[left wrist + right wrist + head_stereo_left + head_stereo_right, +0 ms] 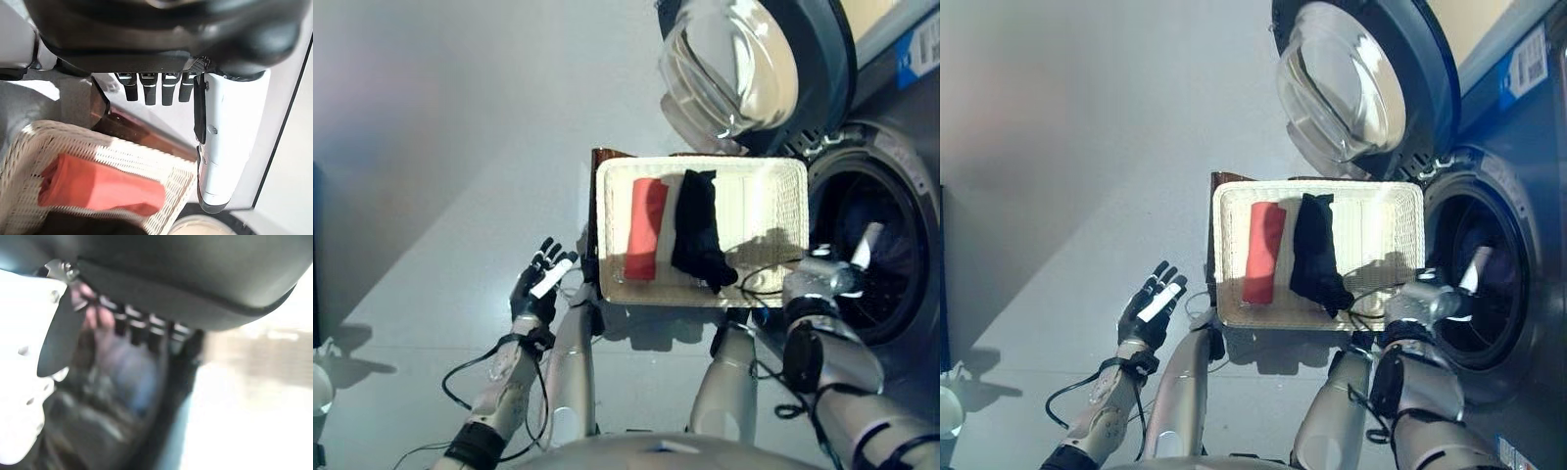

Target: Pick up the clothes and place them into the washing machine

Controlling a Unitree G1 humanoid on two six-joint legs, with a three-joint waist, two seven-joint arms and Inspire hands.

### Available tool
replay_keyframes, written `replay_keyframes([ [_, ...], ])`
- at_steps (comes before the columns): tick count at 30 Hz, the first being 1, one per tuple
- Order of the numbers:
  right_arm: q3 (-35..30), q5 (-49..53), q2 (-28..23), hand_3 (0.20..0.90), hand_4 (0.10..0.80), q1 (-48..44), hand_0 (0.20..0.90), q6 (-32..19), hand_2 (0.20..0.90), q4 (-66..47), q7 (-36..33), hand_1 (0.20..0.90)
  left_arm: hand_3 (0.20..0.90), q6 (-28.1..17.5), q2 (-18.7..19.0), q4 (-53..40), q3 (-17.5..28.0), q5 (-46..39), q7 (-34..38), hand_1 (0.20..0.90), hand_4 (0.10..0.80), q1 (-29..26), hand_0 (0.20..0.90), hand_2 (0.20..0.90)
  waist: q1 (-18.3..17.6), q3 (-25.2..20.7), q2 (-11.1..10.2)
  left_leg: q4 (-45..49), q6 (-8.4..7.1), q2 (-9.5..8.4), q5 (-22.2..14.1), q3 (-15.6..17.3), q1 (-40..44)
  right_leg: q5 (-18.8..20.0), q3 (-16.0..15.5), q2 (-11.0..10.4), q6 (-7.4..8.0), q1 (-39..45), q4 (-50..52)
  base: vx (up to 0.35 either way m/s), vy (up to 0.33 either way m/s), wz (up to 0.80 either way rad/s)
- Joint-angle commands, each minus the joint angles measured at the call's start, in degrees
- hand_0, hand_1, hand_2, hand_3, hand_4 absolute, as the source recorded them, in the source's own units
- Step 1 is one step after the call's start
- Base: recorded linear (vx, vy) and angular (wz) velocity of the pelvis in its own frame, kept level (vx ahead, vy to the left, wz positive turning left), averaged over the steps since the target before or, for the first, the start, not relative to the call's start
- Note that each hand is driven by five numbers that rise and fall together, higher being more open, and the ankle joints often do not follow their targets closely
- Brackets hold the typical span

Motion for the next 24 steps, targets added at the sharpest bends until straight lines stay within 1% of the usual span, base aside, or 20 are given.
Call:
replay_keyframes([
  [1, 5.27, -13.31, -3.32, 0.9, 0.8, 2.35, 0.9, 1.39, 0.9, -2.85, -1.21, 0.9, 0.9, -4.86, 1.71, -2.07, 4.48, 1.65, -0.78, 0.9, 0.8, 1.11, 0.9, 0.9, 0.71, -1.66, -2.2, 6.08, -11.53, 6.56, -6.52, -3.59, 3.31, 13.92, 0.9, -2.85, 0.23, 4.89, -15.07, 0.004, -0.032, 0.14],
  [2, 7.51, -17.9, -3.17, 0.9, 0.8, 2.74, 0.9, 3.12, 0.9, -3.0, -2.08, 0.9, 0.9, -4.98, 1.91, -2.28, 4.8, 2.23, -0.81, 0.9, 0.8, 1.25, 0.9, 0.9, 0.84, -1.65, -2.51, 5.79, -11.48, 6.38, -6.28, -3.7, 3.46, 14.33, 0.52, -2.8, 0.23, 5.82, -15.88, 0.004, -0.033, 0.1],
  [3, 10.85, -23.35, -3.17, 0.9, 0.8, 2.85, 0.9, 6.11, 0.9, -1.69, -2.07, 0.9, 0.9, -5.09, 2.09, -2.17, 5.11, 3.15, -1.04, 0.9, 0.8, 1.26, 0.9, 0.9, 1.25, -1.77, -2.9, 5.55, -11.42, 6.32, -6.04, -3.74, 3.63, 14.81, 0.03, -2.78, 0.23, 6.55, -16.49, 0.012, -0.033, 0.09],
  [4, 11.71, -24.57, -3.01, 0.9, 0.8, 2.86, 0.9, 6.23, 0.9, -2.19, -2.3, 0.9, 0.9, -5.41, 2.27, -2.26, 5.3, 3.61, -0.93, 0.9, 0.8, 1.32, 0.9, 0.9, 1.37, -1.85, -3.07, 5.53, -11.39, 6.26, -6.02, -3.82, 3.67, 14.97, -0.15, -2.85, 0.23, 6.78, -16.75, 0.019, -0.025, 0.06],
  [5, 15.64, -29.95, -2.75, 0.9, 0.8, 2.65, 0.9, 9.84, 0.9, 0.15, -0.66, 0.9, 0.9, -5.42, 2.48, -2.41, 5.72, 4.87, -1.2, 0.9, 0.8, 1.31, 0.9, 0.9, 2.04, -2.05, -3.55, 5.58, -11.28, 6.11, -5.97, -4.07, 3.72, 15.23, -0.49, -2.79, 0.23, 7.52, -17.23, 0.016, -0.011, 0.06],
  [6, 15.67, -29.95, -2.75, 0.9, 0.8, 2.61, 0.9, 9.84, 0.9, 0.19, -0.65, 0.9, 0.9, -5.41, 2.46, -2.43, 5.76, 4.88, -1.2, 0.9, 0.8, 1.32, 0.9, 0.9, 1.97, -2.01, -3.53, 5.6, -11.28, 6.1, -5.98, -4.11, 3.74, 15.24, -0.54, -2.79, 0.23, 7.6, -17.27, 0.0, 0.0, 0.0],
  [7, 16.89, -31.1, -2.34, 0.9, 0.8, 2.32, 0.9, 11.08, 0.9, 1.64, 0.65, 0.9, 0.9, -5.29, 2.42, -2.39, 5.94, 5.15, -1.51, 0.9, 0.8, 1.29, 0.9, 0.9, 2.41, -2.19, -3.66, 5.81, -11.21, 6.13, -6.06, -4.33, 3.66, 15.29, -0.89, -2.86, 0.23, 8.04, -17.43, 0.0, 0.0, 0.0],
  [8, 16.77, -30.55, -2.37, 0.9, 0.8, 1.71, 0.9, 11.67, 0.9, 3.46, 1.07, 0.9, 0.9, -5.23, 2.41, -2.56, 5.87, 5.37, -1.76, 0.9, 0.8, 1.22, 0.9, 0.9, 2.67, -2.33, -3.7, 6.12, -11.17, 6.13, -6.21, -4.53, 3.52, 15.29, -1.2, -2.98, 0.23, 8.2, -17.39, 0.032, -0.027, 0.03],
  [11, 16.1, -32.81, -2.97, 0.9, 0.8, -0.9, 0.9, 14.49, 0.9, 10.49, 0.15, 0.9, 0.9, -5.4, 3.07, -3.55, 5.93, 5.41, -2.43, 0.9, 0.8, 1.28, 0.9, 0.9, 4.46, -2.76, -3.17, 6.89, -11.0, 5.57, -6.47, -5.27, 2.79, 14.94, -2.28, -3.18, 0.23, 9.16, -17.34, 0.028, -0.018, 0.13],
  [13, 16.7, -36.61, -4.2, 0.9, 0.8, -2.32, 0.9, 17.04, 0.9, 15.0, -1.36, 0.9, 0.9, -5.32, 3.87, -4.91, 5.54, 5.81, -2.75, 0.9, 0.8, 1.82, 0.9, 0.9, 5.69, -2.79, -2.82, 7.28, -10.86, 5.15, -6.54, -5.71, 2.32, 14.83, -2.82, -3.17, 0.23, 9.69, -17.45, -0.002, -0.004, 0.16],
  [14, 18.35, -42.22, -5.83, 0.9, 0.8, -3.87, 0.9, 20.41, 0.9, 19.2, -3.22, 0.9, 0.9, -5.22, 4.94, -6.09, 5.03, 6.26, -3.11, 0.9, 0.8, 2.3, 0.9, 0.9, 6.95, -2.74, -2.49, 7.38, -10.74, 4.76, -6.31, -6.2, 1.77, 14.86, -3.64, -3.23, 0.23, 10.42, -17.75, -0.004, -0.001, 0.17],
  [16, 18.79, -43.07, -5.97, 0.9, 0.8, -4.2, 0.9, 20.7, 0.9, 19.33, -3.11, 0.9, 0.9, -5.25, 5.16, -6.45, 4.99, 6.36, -3.13, 0.9, 0.8, 2.42, 0.9, 0.9, 7.18, -2.63, -2.45, 7.47, -10.67, 4.67, -6.25, -6.35, 1.55, 14.86, -3.95, -3.17, 0.23, 10.65, -17.89, 0.001, -0.008, 0.2],
  [19, 19.96, -46.55, -6.35, 0.9, 0.8, -4.09, 0.9, 22.52, 0.9, 20.03, -3.04, 0.9, 0.9, -5.37, 5.75, -7.27, 5.51, 6.56, -3.09, 0.9, 0.8, 2.45, 0.9, 0.9, 7.95, -2.18, -2.72, 7.71, -10.41, 4.42, -6.15, -6.9, 0.79, 14.7, -4.68, -3.13, 0.23, 11.11, -17.82, 0.001, -0.008, 0.17],
  [22, 21.7, -49.65, -5.86, 0.9, 0.8, -4.69, 0.9, 23.88, 0.9, 20.68, -2.48, 0.9, 0.9, -5.17, 5.76, -7.5, 6.38, 6.74, -2.99, 0.9, 0.8, 2.53, 0.9, 0.9, 8.76, -1.69, -3.37, 9.03, -10.01, 4.0, -6.64, -7.94, -0.5, 13.88, -4.9, -2.99, 0.23, 10.94, -16.89, 0.014, -0.012, 0.08],
  [24, 22.38, -50.37, -5.21, 0.9, 0.8, -4.85, 0.9, 23.75, 0.9, 20.1, -2.45, 0.9, 0.9, -5.26, 5.65, -7.4, 6.7, 6.76, -2.82, 0.9, 0.8, 2.55, 0.9, 0.9, 8.89, -1.53, -3.61, 9.58, -9.84, 3.99, -6.88, -8.2, -0.83, 13.66, -4.87, -2.91, 0.23, 10.83, -16.52, 0.005, -0.012, 0.1],
])
